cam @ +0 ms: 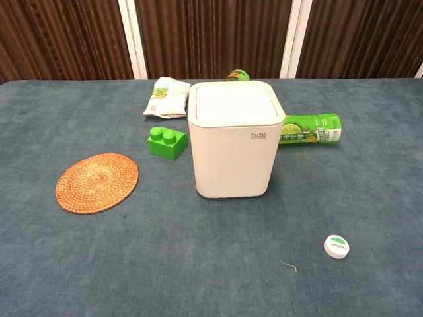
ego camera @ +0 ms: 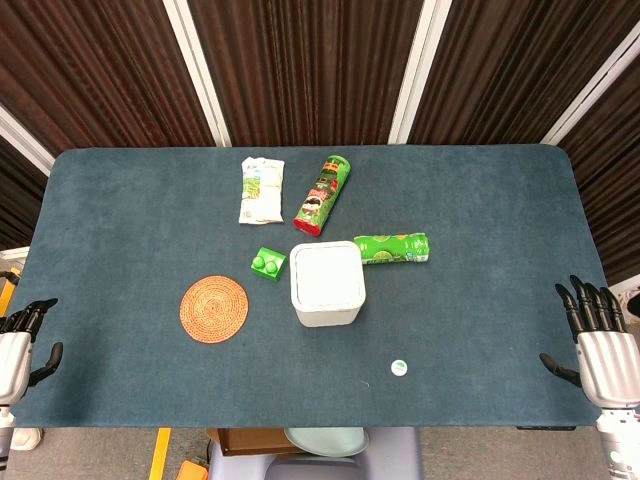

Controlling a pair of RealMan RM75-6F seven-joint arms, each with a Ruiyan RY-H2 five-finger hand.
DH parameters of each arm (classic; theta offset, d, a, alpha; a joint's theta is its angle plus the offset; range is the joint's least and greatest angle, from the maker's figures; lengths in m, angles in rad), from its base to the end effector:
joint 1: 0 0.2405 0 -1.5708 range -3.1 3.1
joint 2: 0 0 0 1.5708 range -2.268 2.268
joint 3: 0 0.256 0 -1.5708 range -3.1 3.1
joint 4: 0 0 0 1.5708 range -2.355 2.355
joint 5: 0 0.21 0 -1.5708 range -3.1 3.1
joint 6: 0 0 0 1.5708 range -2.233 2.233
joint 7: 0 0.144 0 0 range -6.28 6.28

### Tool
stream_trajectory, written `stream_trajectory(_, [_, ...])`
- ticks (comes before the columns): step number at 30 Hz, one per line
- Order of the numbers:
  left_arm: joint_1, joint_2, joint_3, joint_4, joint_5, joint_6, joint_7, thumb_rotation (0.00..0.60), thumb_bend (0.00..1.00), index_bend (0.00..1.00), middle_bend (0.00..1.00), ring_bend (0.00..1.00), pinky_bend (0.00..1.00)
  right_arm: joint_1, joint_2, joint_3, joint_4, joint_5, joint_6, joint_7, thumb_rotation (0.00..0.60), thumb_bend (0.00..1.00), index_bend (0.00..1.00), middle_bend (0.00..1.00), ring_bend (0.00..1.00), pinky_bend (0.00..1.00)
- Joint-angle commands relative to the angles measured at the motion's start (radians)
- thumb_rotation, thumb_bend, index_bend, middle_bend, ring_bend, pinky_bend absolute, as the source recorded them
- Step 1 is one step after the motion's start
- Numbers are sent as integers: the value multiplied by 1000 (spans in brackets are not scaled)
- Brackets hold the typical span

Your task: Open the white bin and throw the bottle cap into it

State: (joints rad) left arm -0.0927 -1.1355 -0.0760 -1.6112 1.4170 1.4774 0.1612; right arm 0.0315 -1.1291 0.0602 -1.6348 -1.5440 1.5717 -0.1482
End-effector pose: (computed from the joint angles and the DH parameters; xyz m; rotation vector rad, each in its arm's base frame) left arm -0.3175 0.1885 0.1610 -1.3553 -0.8156 -0.7735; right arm -0.3035 -0.1659 0.1645 1.3712 -0.7607 0.8593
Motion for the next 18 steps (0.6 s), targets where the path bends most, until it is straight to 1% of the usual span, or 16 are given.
stream_trajectory(1, [-1,0,1,-1,0,-2,2,600,430,165,192,260,388,1,0,0,1,-1,-1,1,600,125,0,28,0,74])
stream_trajectory(8, [-2,1,3,-9,2,-3,7,600,430,165,193,260,389,8,5,2,7,-4,-13,19,600,124,0,28,0,75])
stream_trajectory(9, [-3,1,3,-7,4,-3,6,600,429,165,193,260,388,7,1,5,11,-4,-6,16,600,124,0,49,10,83])
stream_trajectory(11, [-2,2,4,-6,6,-1,1,600,430,165,193,260,389,4,-14,13,20,1,8,0,600,124,0,119,61,127])
stream_trajectory(12, [-1,3,4,-7,7,1,-1,600,430,165,193,260,389,2,-22,16,24,4,14,-10,600,125,0,178,119,181])
stream_trajectory(14, [3,8,4,-14,7,7,-2,600,430,165,193,260,390,-1,-39,19,34,8,24,-34,600,125,0,230,187,261])
stream_trajectory(15, [5,10,4,-17,9,14,-3,600,430,165,193,260,390,-2,-41,18,36,8,23,-38,600,125,0,241,205,282])
stream_trajectory(18, [11,12,5,-23,15,27,-1,600,430,166,194,260,390,1,-29,13,26,14,4,-22,600,125,0,249,214,292])
